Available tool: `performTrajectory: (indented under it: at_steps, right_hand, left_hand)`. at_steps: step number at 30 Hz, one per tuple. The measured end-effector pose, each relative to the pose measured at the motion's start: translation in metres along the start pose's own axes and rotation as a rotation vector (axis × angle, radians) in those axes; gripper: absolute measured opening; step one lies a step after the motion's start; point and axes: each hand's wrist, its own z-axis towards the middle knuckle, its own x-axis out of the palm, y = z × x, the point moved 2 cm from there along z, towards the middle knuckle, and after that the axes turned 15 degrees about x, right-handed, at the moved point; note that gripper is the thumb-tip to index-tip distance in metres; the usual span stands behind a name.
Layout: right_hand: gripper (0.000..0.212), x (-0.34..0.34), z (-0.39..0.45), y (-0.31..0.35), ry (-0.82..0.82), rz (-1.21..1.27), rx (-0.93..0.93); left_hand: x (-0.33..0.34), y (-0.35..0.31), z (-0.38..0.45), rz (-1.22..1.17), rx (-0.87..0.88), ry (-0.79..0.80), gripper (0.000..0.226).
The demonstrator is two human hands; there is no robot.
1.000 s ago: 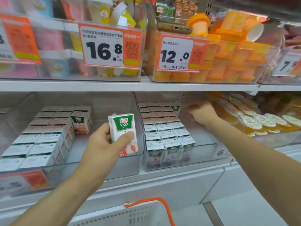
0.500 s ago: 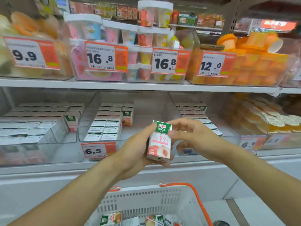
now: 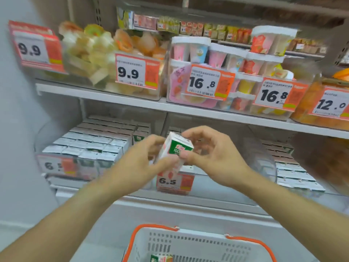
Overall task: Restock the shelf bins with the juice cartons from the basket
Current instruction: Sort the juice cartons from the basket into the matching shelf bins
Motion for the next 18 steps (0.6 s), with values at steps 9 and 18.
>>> performTrajectory:
  at_steps: [9, 18]
  right_hand:
    - [0.043, 0.121, 0.137, -0.003, -0.139, -0.66, 0.056]
    - [0.045, 0.154, 0.198, -0.043, -0.141, -0.861, 0.443]
  left_hand:
    - [-0.096, 0.12, -0.035, 0.639, -0.156, -0.069, 0.048]
    - [-0.113, 0.144, -0.04, 0.53, -0.058, -0.18, 0.024]
